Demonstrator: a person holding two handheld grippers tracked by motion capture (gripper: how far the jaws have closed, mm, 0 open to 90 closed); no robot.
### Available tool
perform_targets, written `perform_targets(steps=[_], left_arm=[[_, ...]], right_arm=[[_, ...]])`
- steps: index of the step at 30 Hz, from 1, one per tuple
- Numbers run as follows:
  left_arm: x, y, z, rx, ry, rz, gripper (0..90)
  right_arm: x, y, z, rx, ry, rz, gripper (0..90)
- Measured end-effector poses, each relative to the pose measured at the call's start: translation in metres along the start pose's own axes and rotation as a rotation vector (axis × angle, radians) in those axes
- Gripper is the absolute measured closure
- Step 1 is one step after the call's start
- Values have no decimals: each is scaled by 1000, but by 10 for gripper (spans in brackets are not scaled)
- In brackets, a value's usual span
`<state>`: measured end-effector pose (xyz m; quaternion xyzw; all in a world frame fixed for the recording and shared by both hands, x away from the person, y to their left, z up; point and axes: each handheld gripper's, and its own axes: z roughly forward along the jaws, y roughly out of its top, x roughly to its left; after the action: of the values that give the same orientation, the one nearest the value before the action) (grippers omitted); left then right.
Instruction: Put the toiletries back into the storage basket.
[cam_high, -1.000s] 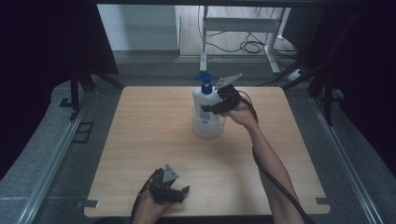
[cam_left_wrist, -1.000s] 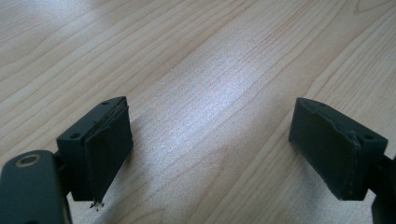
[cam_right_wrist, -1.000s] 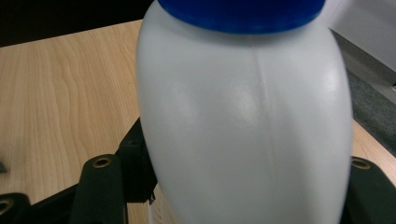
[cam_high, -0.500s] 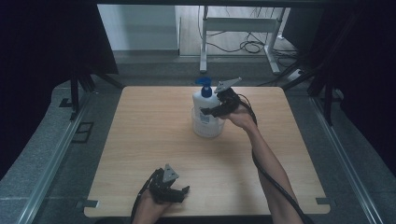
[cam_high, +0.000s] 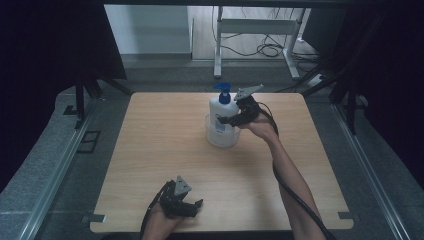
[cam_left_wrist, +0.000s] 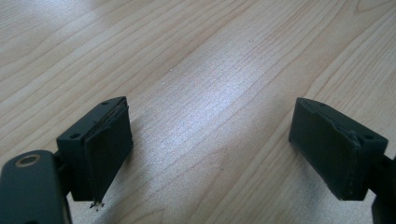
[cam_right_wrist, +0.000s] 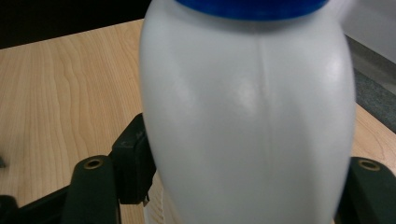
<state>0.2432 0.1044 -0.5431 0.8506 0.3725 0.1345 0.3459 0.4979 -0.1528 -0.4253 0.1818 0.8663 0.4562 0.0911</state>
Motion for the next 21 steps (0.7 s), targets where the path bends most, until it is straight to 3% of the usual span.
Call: perform_targets(steps=[10,15,21], left_arm=[[0,0,0,1,0,1,128],[0,0,0,1,0,1,128],[0,0,0,1,1,1,128]], right_arm=[[1,0,-4,-21,-29,-1,240],[1,0,-8,-38,-60,1,151],[2,0,-14,-52,-74,10,125]])
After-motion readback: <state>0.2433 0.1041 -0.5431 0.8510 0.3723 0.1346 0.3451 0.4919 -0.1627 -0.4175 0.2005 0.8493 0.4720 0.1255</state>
